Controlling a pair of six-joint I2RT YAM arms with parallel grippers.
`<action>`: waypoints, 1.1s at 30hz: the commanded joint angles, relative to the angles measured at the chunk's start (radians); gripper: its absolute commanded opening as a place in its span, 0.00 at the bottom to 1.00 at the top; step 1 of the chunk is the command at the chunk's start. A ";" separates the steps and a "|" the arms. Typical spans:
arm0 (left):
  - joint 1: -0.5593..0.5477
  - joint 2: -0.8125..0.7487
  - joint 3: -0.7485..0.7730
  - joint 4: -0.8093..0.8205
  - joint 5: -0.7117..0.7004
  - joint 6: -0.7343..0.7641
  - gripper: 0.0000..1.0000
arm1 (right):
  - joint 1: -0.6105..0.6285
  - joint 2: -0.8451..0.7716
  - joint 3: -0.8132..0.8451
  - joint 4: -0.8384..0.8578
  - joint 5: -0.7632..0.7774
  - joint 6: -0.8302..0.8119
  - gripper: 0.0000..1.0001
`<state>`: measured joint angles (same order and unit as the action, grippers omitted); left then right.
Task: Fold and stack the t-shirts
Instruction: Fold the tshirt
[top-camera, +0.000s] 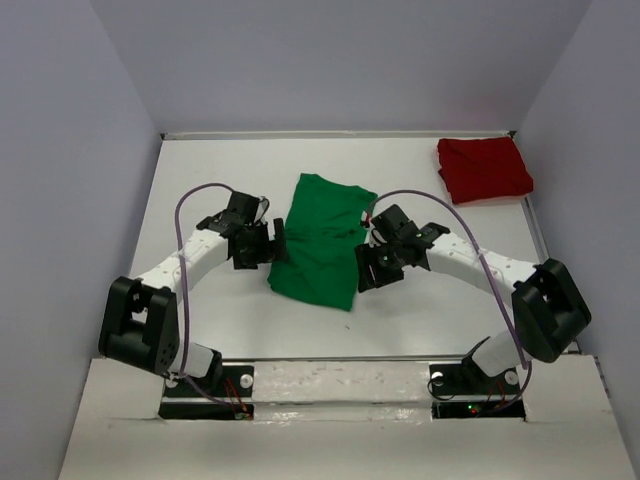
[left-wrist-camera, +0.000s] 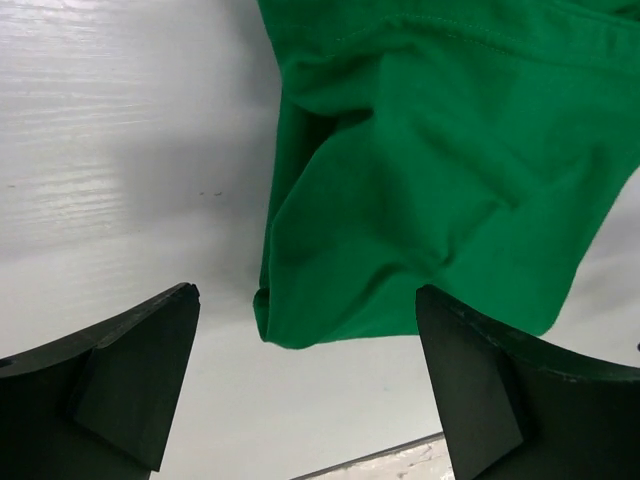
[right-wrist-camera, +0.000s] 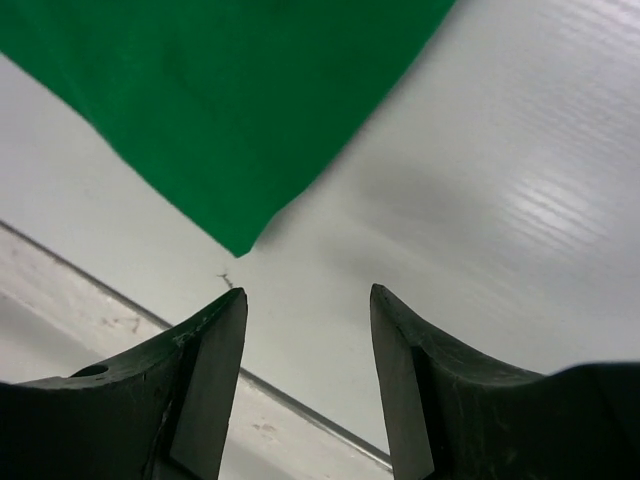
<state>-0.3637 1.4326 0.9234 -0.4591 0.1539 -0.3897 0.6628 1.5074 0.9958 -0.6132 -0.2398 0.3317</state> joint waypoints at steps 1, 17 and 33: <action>0.074 -0.092 -0.049 0.068 0.212 0.028 0.99 | 0.001 -0.079 -0.078 0.202 -0.208 0.102 0.58; 0.152 0.069 -0.170 0.160 0.423 -0.071 0.99 | 0.001 -0.134 -0.039 0.205 -0.199 0.122 0.59; 0.151 0.187 -0.227 0.209 0.337 -0.115 0.76 | 0.001 -0.104 -0.060 0.211 -0.181 0.136 0.60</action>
<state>-0.2134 1.5463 0.7540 -0.2657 0.5587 -0.5152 0.6617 1.4143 0.9306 -0.4187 -0.4404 0.4648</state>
